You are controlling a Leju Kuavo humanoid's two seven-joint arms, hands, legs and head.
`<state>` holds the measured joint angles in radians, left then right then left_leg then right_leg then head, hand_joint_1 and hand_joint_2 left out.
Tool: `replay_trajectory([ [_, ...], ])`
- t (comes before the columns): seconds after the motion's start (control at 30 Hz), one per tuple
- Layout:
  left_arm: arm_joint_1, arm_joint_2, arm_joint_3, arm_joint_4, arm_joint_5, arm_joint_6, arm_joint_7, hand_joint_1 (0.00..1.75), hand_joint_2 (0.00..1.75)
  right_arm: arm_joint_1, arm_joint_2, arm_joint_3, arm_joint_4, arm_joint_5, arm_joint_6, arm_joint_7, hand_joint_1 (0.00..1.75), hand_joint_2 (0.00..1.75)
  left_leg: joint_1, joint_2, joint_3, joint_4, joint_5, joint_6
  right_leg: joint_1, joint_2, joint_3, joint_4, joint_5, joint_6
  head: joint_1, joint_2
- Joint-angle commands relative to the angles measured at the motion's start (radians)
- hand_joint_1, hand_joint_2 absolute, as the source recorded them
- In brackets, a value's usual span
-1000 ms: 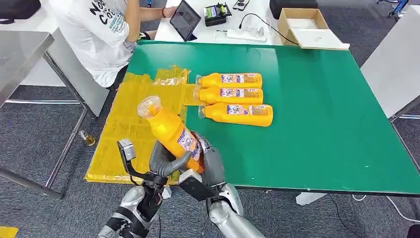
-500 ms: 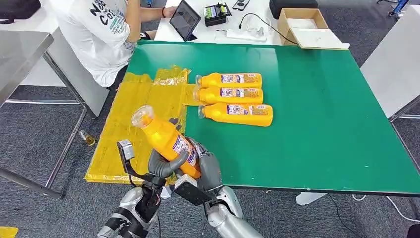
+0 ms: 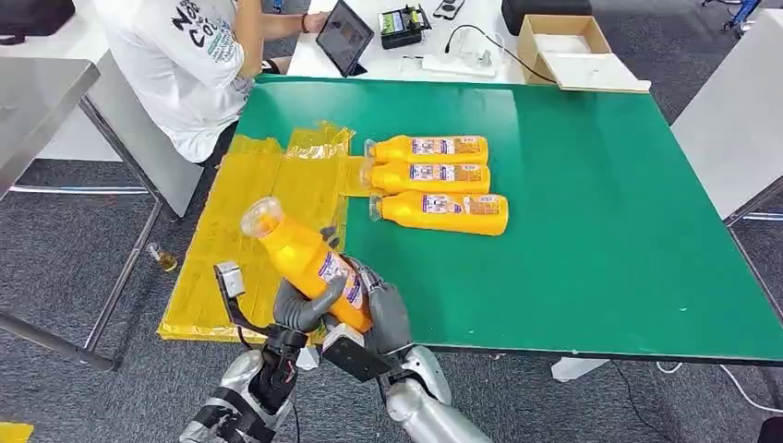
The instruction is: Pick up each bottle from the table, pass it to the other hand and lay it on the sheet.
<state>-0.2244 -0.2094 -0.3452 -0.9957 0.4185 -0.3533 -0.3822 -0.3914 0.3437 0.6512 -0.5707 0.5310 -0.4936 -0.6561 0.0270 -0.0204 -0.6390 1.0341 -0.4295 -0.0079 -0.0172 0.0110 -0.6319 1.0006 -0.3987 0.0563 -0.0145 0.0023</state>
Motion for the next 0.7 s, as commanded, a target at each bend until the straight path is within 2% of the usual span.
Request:
replay_trajectory([
  [0.03, -0.059, -0.003, -0.046, 0.02, 0.004, -0.029, -0.003, 1.75, 1.75, -0.007, -0.007, 0.06, 0.092, 0.01, 0.04, 0.013, 1.75, 1.75, 0.0, -0.001, 0.007, -0.002, -0.002, 0.002, 0.001, -0.004, 0.008, -0.002, -0.002, -0.002, 0.0, 0.0],
  [0.13, -0.06, -0.004, -0.047, 0.017, 0.004, -0.03, -0.005, 1.75, 1.75, -0.01, -0.009, 0.06, 0.093, 0.013, 0.034, 0.019, 1.75, 1.75, 0.0, -0.001, 0.007, -0.002, -0.002, 0.003, 0.001, -0.004, 0.008, -0.002, -0.003, -0.003, 0.0, 0.0],
  [0.17, -0.06, -0.005, -0.047, 0.016, 0.004, -0.03, -0.005, 1.75, 1.75, -0.011, -0.009, 0.059, 0.094, 0.013, 0.034, 0.02, 1.75, 1.75, 0.0, -0.001, 0.003, -0.001, 0.0, 0.001, 0.001, -0.003, 0.003, -0.001, -0.001, -0.001, 0.0, 0.0],
  [0.37, -0.062, -0.008, -0.044, 0.011, 0.003, -0.023, -0.006, 1.75, 1.75, -0.012, -0.011, 0.054, 0.094, 0.016, 0.023, 0.027, 1.73, 1.75, 0.0, 0.0, 0.01, -0.003, -0.002, 0.003, 0.002, -0.004, 0.011, -0.003, -0.003, -0.004, 0.0, 0.0],
  [0.4, -0.062, -0.008, -0.044, 0.008, -0.002, -0.016, -0.008, 1.75, 1.75, -0.009, -0.01, 0.046, 0.091, 0.011, 0.01, 0.025, 0.56, 1.75, 0.0, -0.001, 0.004, -0.001, -0.001, 0.002, 0.001, -0.004, 0.005, -0.001, -0.002, -0.002, 0.0, 0.0],
  [0.43, -0.059, -0.006, -0.044, -0.001, -0.019, 0.002, -0.019, 1.75, 1.75, -0.003, -0.006, 0.027, 0.083, -0.006, -0.003, 0.021, 0.0, 1.75, 0.0, -0.001, 0.006, -0.001, -0.001, 0.002, 0.001, -0.004, 0.007, -0.001, -0.002, -0.002, 0.0, 0.0],
  [0.47, -0.056, -0.006, -0.043, -0.008, -0.033, 0.019, -0.028, 1.75, 1.75, 0.0, -0.004, 0.016, 0.077, -0.018, -0.004, 0.016, 0.0, 1.75, 0.0, -0.001, 0.008, -0.002, -0.002, 0.003, 0.001, -0.004, 0.009, -0.002, -0.003, -0.003, 0.0, 0.0],
  [0.5, -0.054, -0.005, -0.039, -0.017, -0.054, 0.042, -0.039, 1.75, 1.75, 0.002, -0.004, 0.006, 0.067, -0.029, -0.001, 0.015, 0.0, 1.75, 0.0, -0.002, 0.003, -0.001, -0.001, 0.001, 0.001, -0.003, 0.004, -0.001, -0.001, -0.002, 0.0, 0.0],
  [0.53, -0.052, -0.005, -0.036, -0.024, -0.06, 0.049, -0.039, 1.75, 1.75, 0.002, -0.006, 0.003, 0.058, -0.032, 0.002, 0.016, 0.0, 0.0, 0.0, -0.001, 0.004, -0.001, -0.001, 0.002, 0.001, -0.004, 0.005, -0.001, -0.002, -0.002, 0.0, 0.0],
  [0.63, -0.047, -0.003, -0.015, -0.061, -0.175, 0.179, -0.093, 1.75, 1.75, 0.023, -0.024, -0.047, -0.048, -0.097, 0.022, -0.014, 0.0, 0.0, 0.001, 0.0, 0.005, -0.001, -0.002, 0.002, 0.002, -0.003, 0.006, -0.001, -0.002, -0.002, 0.0, 0.0],
  [0.7, -0.046, -0.003, 0.005, -0.074, -0.196, 0.205, -0.097, 1.75, 1.75, 0.038, -0.046, -0.056, -0.125, -0.112, 0.052, 0.0, 0.0, 0.0, 0.0, -0.001, 0.005, 0.0, -0.002, 0.002, 0.001, -0.004, 0.006, -0.001, -0.002, -0.003, 0.0, 0.0],
])
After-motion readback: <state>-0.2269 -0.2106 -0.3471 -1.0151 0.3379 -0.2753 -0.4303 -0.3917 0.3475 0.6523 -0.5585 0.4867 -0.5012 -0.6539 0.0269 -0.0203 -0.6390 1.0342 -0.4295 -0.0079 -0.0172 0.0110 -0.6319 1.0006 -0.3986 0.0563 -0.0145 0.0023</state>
